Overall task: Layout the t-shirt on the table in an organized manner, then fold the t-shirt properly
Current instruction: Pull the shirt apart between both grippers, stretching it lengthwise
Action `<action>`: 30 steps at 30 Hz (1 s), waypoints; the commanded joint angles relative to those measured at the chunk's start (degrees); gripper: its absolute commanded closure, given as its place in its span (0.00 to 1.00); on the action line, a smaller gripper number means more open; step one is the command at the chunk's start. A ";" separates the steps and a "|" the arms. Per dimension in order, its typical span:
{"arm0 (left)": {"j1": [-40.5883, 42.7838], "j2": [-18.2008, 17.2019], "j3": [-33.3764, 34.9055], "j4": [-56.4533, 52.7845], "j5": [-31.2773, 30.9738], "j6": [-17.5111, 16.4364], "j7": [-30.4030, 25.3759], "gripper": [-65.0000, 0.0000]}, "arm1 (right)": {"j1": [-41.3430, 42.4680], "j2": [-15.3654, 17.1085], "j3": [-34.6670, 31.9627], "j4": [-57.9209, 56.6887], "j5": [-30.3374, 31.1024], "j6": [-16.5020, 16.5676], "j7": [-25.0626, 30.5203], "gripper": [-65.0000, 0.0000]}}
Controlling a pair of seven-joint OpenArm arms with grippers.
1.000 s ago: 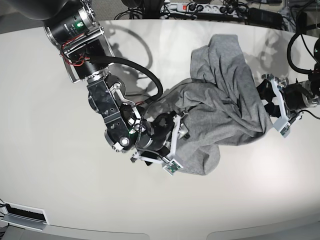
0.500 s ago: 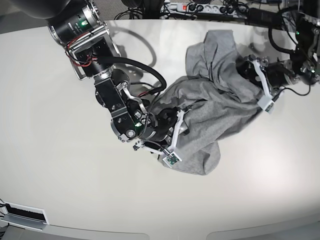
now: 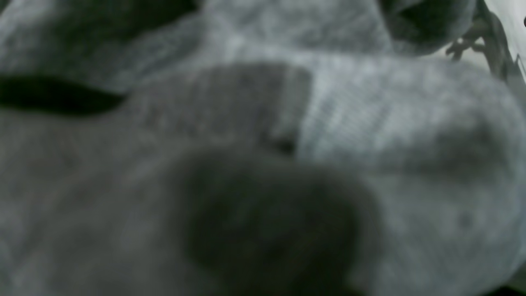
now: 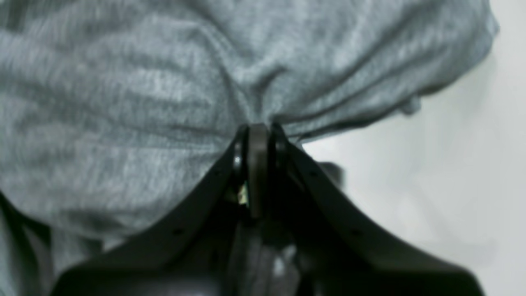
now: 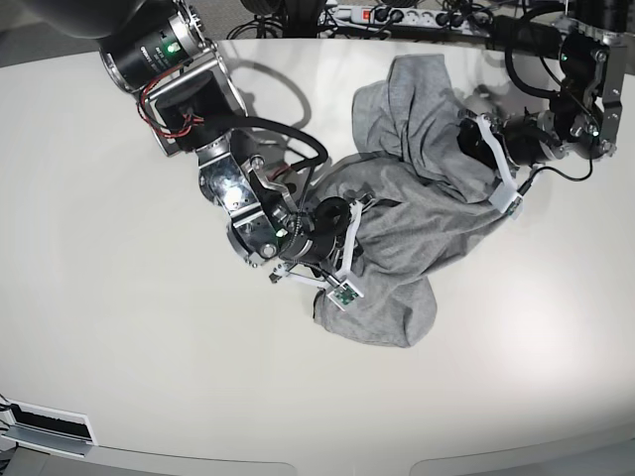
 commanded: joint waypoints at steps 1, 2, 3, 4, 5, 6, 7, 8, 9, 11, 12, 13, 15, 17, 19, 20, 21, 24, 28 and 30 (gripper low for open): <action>-1.11 -2.14 -0.39 0.79 -0.11 0.04 0.24 1.00 | 2.21 -0.39 0.17 1.92 0.42 0.85 0.07 1.00; -1.66 -3.17 -0.39 0.81 -0.11 0.02 1.07 1.00 | 2.82 -0.39 0.17 3.04 0.48 0.90 -1.53 1.00; -2.23 -4.31 -0.42 0.85 -0.09 0.02 1.99 1.00 | 3.32 -0.37 0.17 4.66 0.48 0.28 -3.56 1.00; -2.82 -5.53 -0.42 1.05 -0.07 0.00 2.64 1.00 | 3.69 -0.26 0.17 6.67 0.46 -1.16 -5.86 1.00; -3.23 -6.93 -0.46 1.31 -0.04 0.00 3.13 1.00 | 3.80 -0.22 0.22 9.22 0.20 -3.23 -8.17 1.00; -3.76 -8.39 -0.46 1.62 -0.04 0.02 3.43 1.00 | 3.76 0.04 0.28 12.13 -0.66 -5.29 -10.36 1.00; -4.22 -10.01 -0.46 1.86 -0.04 0.02 3.58 1.00 | 3.63 0.28 0.28 15.17 -1.88 -7.06 -12.46 1.00; -4.83 -11.65 -0.46 2.03 -0.04 -0.02 3.58 1.00 | 3.50 0.76 0.28 18.29 -2.91 -8.61 -14.45 1.00; -5.57 -13.27 -0.46 2.05 -0.02 0.00 3.58 1.00 | 3.41 1.18 0.28 21.18 -3.74 -9.86 -16.11 1.00; -7.30 -16.11 -0.46 2.05 -0.04 -0.07 3.54 1.00 | 3.30 2.16 0.28 26.01 -5.16 -12.52 -18.69 1.00; -8.33 -17.33 -0.46 2.05 -0.07 -0.17 3.43 1.00 | 3.30 2.64 0.28 27.80 -5.62 -13.75 -19.89 1.00; -9.35 -18.36 -0.46 2.05 -0.07 -0.46 3.32 1.00 | 3.30 3.02 0.28 29.31 -6.40 -14.75 -21.09 1.00; -11.37 -20.11 -0.46 2.05 -0.09 -2.01 3.13 1.00 | 3.30 3.63 0.28 31.69 -8.59 -16.50 -24.61 1.00; -13.18 -21.35 -0.46 2.05 -0.11 -3.04 3.13 1.00 | 3.30 3.82 0.28 32.89 -12.57 -17.86 -28.92 1.00; -14.95 -22.18 -0.46 2.05 -0.09 -3.26 3.13 1.00 | 3.30 3.85 0.28 33.24 -17.00 -18.58 -32.26 1.00; -16.02 -22.45 -0.46 2.05 -0.07 -3.23 3.13 1.00 | 3.30 3.87 0.28 33.24 -19.34 -18.86 -33.14 1.00; -16.85 -22.77 -0.46 2.05 -0.04 -3.23 3.15 1.00 | 3.30 3.96 0.28 33.22 -21.24 -19.10 -33.42 1.00; -19.15 -23.52 -0.46 2.05 -0.04 -2.95 3.15 1.00 | 3.34 4.68 0.28 33.22 -21.31 -20.70 -31.89 1.00; -19.30 -23.80 -0.46 2.01 -0.02 -2.08 2.27 1.00 | 3.17 4.63 0.28 33.20 -17.53 -20.28 -26.08 1.00; -19.34 -23.82 -0.46 2.01 0.39 -2.08 1.97 1.00 | 3.17 4.63 0.28 33.05 -15.52 -18.53 -22.51 1.00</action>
